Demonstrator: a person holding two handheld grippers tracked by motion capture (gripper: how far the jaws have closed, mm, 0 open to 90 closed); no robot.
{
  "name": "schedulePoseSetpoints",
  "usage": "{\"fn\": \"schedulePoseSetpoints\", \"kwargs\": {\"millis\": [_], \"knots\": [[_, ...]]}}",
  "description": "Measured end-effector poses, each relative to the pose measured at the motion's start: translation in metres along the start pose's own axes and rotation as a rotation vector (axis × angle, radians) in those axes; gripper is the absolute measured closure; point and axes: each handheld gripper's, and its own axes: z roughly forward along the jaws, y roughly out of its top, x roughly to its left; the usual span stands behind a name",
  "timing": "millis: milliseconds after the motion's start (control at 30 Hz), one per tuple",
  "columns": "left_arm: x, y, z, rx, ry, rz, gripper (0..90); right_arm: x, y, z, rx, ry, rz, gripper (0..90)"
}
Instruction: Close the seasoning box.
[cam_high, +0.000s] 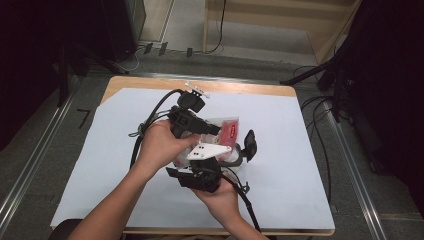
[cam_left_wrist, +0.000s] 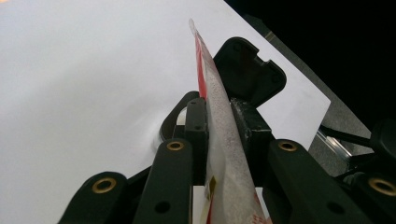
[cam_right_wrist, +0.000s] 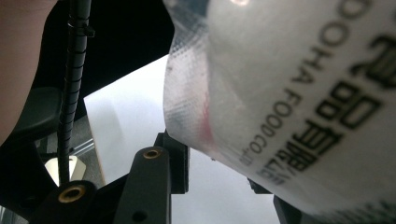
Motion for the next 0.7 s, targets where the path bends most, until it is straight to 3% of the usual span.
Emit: {"fn": "schedulePoseSetpoints", "kwargs": {"millis": [300,700], "knots": [[-0.0014,0.0000,0.0002,-0.003,0.004,0.004,77.7,-0.0005,0.0003,-0.0010,-0.007,0.009,0.030,64.3],[-0.0029,-0.0004,-0.0007,-0.006,0.007,0.005,77.3,-0.0004,0.0002,-0.0007,-0.008,0.013,0.026,64.4]]}}
